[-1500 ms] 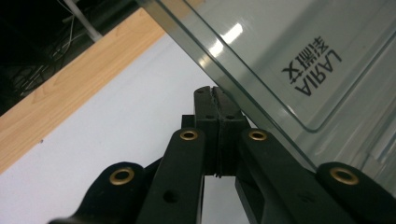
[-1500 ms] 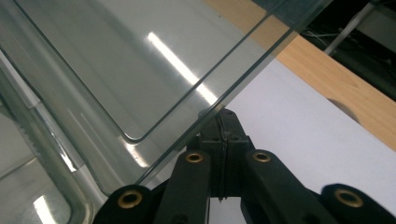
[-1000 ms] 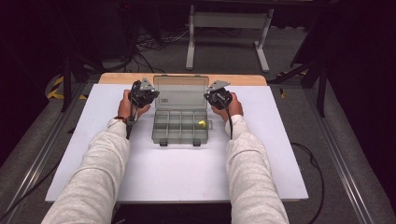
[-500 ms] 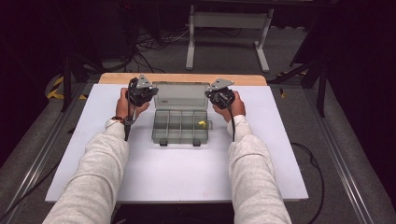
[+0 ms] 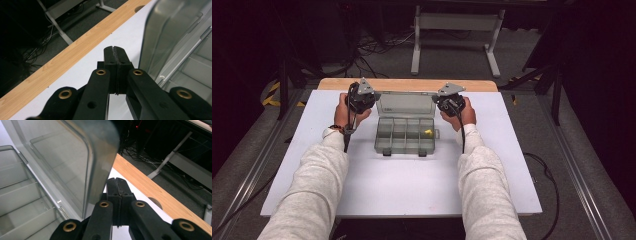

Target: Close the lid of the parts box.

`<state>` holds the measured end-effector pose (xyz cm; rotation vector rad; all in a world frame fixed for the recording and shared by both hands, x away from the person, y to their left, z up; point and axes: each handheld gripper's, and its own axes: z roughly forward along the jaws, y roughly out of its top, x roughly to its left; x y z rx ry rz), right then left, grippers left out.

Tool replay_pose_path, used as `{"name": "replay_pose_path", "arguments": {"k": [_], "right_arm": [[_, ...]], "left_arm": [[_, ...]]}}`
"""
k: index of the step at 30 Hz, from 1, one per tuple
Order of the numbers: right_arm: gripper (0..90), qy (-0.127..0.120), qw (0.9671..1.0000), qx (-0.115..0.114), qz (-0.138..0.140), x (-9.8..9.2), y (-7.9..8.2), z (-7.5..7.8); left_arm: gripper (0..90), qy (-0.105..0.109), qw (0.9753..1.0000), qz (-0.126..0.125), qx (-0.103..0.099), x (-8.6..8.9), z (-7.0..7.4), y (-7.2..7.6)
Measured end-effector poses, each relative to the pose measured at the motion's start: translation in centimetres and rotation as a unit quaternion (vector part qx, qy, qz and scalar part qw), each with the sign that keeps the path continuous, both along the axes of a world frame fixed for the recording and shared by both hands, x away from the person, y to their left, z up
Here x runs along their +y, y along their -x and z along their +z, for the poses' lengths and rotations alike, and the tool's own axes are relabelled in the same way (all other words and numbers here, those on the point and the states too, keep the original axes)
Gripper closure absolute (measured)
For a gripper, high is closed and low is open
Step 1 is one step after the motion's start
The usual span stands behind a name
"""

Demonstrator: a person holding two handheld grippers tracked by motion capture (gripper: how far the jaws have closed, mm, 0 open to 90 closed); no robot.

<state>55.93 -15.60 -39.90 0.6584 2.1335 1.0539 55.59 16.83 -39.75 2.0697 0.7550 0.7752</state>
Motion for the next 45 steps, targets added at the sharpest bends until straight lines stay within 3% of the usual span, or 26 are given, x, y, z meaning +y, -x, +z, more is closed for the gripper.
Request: {"name": "replay_pose_path", "arguments": {"k": [21,40,45], "right_arm": [[90.0,0.005,0.9999,-0.007,-0.012,0.3,0.8,0.4],[90.0,0.007,0.9995,-0.017,-0.024,0.5,1.7,1.5],[90.0,-0.001,0.9996,-0.017,-0.023,0.4,2.0,1.8]], "left_arm": [[90.0,-0.018,0.9997,0.008,-0.011,-0.4,0.9,0.8],[89.9,-0.018,0.9997,0.008,-0.015,-0.4,1.6,1.4],[90.0,-0.015,0.9997,0.006,-0.016,-0.4,1.8,1.6]]}}
